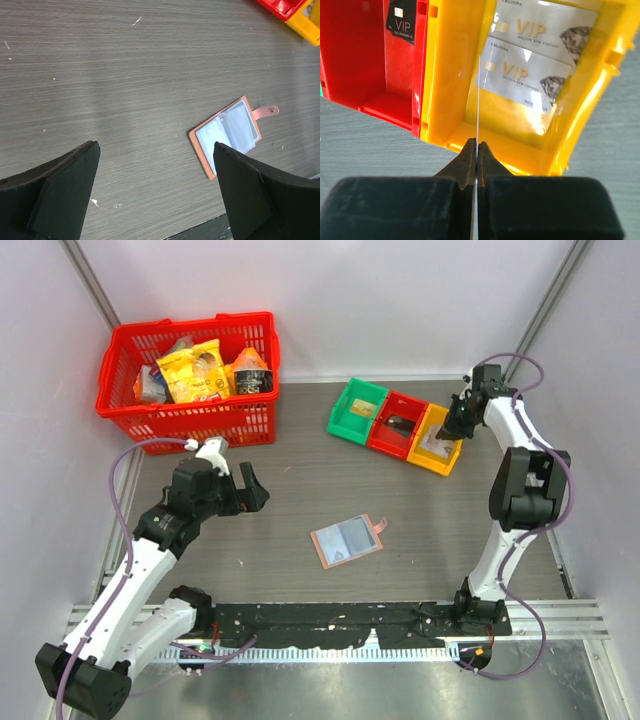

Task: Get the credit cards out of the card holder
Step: Place the credit card in the storage box, then remove the credit card from the card holder.

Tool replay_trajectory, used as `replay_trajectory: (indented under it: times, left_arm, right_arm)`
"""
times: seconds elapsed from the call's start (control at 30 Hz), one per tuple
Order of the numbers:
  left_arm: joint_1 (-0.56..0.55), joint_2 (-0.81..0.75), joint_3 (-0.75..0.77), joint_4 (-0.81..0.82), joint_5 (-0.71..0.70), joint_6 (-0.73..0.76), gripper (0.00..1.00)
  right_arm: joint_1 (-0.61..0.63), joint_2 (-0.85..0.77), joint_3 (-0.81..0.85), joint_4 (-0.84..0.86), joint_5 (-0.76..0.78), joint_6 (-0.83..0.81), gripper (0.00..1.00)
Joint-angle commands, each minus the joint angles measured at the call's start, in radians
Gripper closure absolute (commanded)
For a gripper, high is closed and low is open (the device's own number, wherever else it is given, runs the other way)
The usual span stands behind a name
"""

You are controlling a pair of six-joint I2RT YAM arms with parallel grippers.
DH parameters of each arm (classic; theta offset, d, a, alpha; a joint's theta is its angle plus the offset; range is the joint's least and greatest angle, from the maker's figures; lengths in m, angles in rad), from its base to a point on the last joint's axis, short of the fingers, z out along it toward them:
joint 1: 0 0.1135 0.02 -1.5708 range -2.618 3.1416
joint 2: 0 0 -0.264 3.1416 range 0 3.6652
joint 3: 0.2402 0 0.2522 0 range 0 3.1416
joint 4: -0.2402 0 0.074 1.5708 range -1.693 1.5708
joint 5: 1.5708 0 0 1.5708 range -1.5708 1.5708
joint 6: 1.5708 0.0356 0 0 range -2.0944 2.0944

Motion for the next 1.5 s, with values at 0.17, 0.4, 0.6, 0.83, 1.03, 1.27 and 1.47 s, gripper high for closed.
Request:
replay_trajectory:
  times: [0.17,0.4,0.6,0.83,1.03,1.27,1.47]
  left_arm:
    - [-0.004,-0.005,0.008,0.006,0.019,0.035,0.00]
    - [-0.004,0.018,-0.002,0.031,0.102,-0.003,0.00]
    - [-0.004,0.034,-0.012,0.044,0.168,-0.043,0.00]
    - [-0.006,0.038,-0.070,0.106,0.228,-0.129,0.00]
    - [-0.051,0.078,-0.139,0.159,0.208,-0.225,0.00]
    - [-0.176,0.153,-0.199,0.248,0.107,-0.320,0.02]
    - [-0.303,0.248,-0.211,0.300,0.006,-0.385,0.08]
  right_arm:
    - [-0.007,0.160,0.210,-0.123,-0.167,-0.113,0.99]
    - [-0.062,0.209,0.228,-0.164,-0.204,-0.087,0.98]
    - [-0.065,0.194,0.265,-0.193,-0.076,-0.078,0.76]
    - [-0.047,0.101,0.290,-0.192,0.085,-0.080,0.55]
    - [0.102,-0.102,0.137,-0.114,0.288,-0.097,0.47]
    - [0.477,-0.408,-0.289,0.116,0.320,-0.095,0.35]
    - [0.752,-0.577,-0.555,0.247,0.354,-0.026,0.31]
